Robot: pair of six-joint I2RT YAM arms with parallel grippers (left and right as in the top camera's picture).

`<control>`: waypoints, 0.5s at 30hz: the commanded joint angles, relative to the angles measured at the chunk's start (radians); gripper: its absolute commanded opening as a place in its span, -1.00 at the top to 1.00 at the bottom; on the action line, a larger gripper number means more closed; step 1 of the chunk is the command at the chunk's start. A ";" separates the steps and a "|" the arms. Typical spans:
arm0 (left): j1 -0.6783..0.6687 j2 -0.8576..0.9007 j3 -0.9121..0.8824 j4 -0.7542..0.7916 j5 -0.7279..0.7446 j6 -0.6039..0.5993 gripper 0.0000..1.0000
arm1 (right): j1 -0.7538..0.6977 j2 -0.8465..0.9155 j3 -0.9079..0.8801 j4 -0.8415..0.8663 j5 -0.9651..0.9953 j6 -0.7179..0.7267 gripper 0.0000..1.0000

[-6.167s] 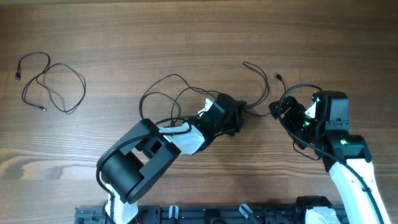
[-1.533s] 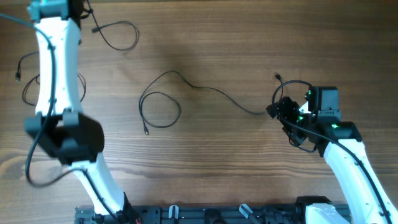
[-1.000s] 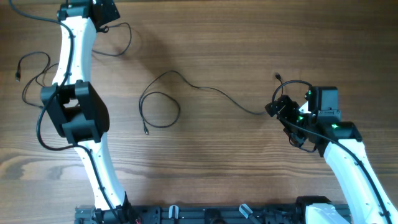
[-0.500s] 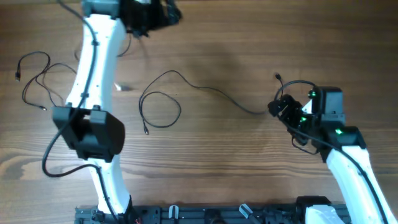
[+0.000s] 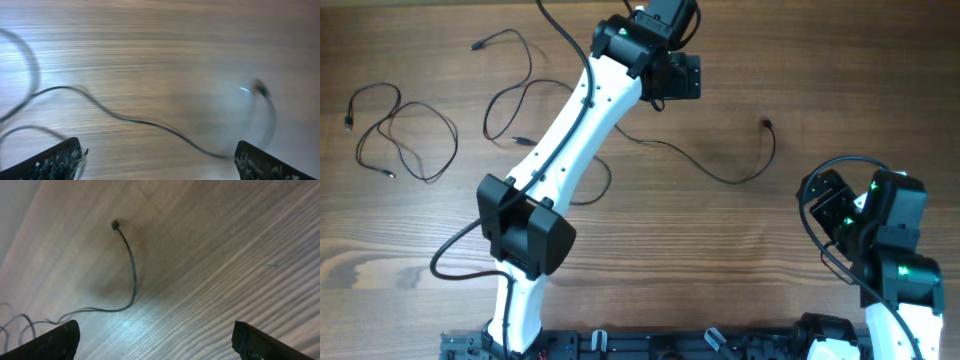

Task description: Untangle cables

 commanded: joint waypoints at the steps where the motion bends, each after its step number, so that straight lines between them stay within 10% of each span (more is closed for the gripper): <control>1: 0.041 0.021 0.001 0.011 -0.084 -0.084 -1.00 | -0.004 0.021 0.015 -0.009 0.047 -0.029 -1.00; 4: 0.059 0.032 0.001 0.006 0.113 0.011 -1.00 | -0.004 0.040 0.015 0.001 0.046 -0.018 -0.99; 15: 0.140 -0.018 -0.003 -0.070 -0.044 0.030 -1.00 | -0.004 0.341 -0.003 0.323 -0.103 -0.272 -0.69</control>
